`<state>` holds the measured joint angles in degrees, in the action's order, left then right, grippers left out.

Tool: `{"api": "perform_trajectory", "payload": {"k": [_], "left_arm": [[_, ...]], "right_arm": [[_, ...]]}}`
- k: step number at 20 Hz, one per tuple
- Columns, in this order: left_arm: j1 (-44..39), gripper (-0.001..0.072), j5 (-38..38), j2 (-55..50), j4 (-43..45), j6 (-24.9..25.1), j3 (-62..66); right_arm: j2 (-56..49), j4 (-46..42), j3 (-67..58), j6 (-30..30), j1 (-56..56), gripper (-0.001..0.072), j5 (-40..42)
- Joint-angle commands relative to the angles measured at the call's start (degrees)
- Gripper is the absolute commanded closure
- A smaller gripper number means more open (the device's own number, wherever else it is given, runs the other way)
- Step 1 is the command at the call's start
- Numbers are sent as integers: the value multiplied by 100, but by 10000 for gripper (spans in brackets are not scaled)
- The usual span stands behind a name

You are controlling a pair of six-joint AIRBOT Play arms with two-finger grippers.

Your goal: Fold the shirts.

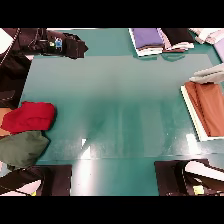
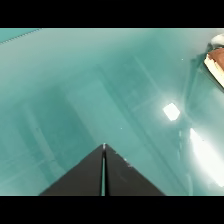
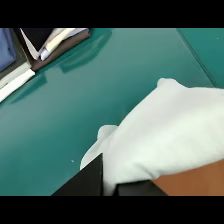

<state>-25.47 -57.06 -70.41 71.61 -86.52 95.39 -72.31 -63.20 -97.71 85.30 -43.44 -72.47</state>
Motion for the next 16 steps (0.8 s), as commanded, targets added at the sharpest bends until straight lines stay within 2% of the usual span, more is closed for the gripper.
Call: {"api": "perform_trajectory", "payload": {"k": [1, 12, 13, 14, 15, 16], "left_arm": [[-2, 679, -2, 4, 15, 17, 0], [-2, 678, -90, 4, 15, 262, 0], [-2, 678, -90, 4, 15, 262, 0], [-2, 678, -90, 4, 13, 262, 0], [-2, 678, -90, 4, 13, 262, 0], [-2, 678, -90, 4, 13, 264, 0]], "right_arm": [[221, -216, 39, -13, -168, 695, -485], [1394, -2837, 3080, -42, -177, 693, -914], [1436, -3014, 3237, -35, -177, 637, -979], [1447, -3167, 3333, -37, -177, 374, -1023], [1445, -3287, 3340, -22, -175, 158, -1069], [1447, -3263, 3257, -17, -175, 77, -1073]]}}
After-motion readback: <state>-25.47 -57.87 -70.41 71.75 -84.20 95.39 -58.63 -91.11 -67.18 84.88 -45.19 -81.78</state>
